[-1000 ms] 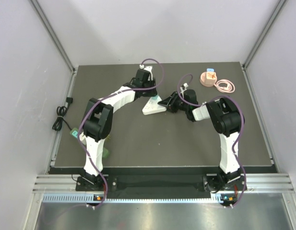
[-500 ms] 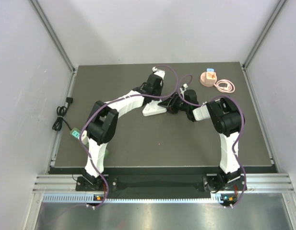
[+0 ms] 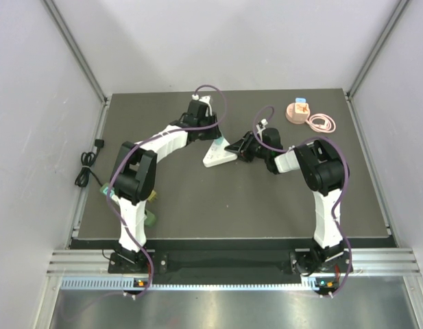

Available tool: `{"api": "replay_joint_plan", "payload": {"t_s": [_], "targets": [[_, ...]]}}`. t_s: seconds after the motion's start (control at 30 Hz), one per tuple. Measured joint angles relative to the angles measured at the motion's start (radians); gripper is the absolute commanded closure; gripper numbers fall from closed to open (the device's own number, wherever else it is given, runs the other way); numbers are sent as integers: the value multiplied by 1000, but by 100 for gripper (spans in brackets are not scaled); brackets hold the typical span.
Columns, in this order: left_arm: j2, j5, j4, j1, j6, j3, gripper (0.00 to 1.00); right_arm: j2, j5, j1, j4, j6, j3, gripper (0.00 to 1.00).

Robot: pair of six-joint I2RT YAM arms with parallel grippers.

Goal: Pull the plug off the socket

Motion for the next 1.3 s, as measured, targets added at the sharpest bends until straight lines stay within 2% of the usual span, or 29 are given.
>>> {"api": "replay_joint_plan", "payload": {"t_s": [0.1,0.2,0.43,0.6,0.77,1.0,1.17,1.3], "targets": [[-7,-51,-27,-27,36,7,100,0,-3,1,-1,0,0,100],[-9,-170,-95,-77,117,65,100,0,-3,1,-3,2,0,100],[-43,-258,-110,-132,187,154,100,0,-2,1,-5,3,0,100],[-106,-273,-106,-125,183,130,100,0,-2,1,-5,3,0,100],[-269,-247,-133,-117,151,-64,100,0,-2,1,-4,2,0,100],[-589,-172,-243,-113,58,-362,100,0,-2,1,-4,1,0,100],[-841,-145,-306,-105,-76,-585,100,0,-2,1,-5,0,0,100],[-930,-127,-367,-87,-185,-718,100,0,-3,1,-10,-3,5,100]]}}
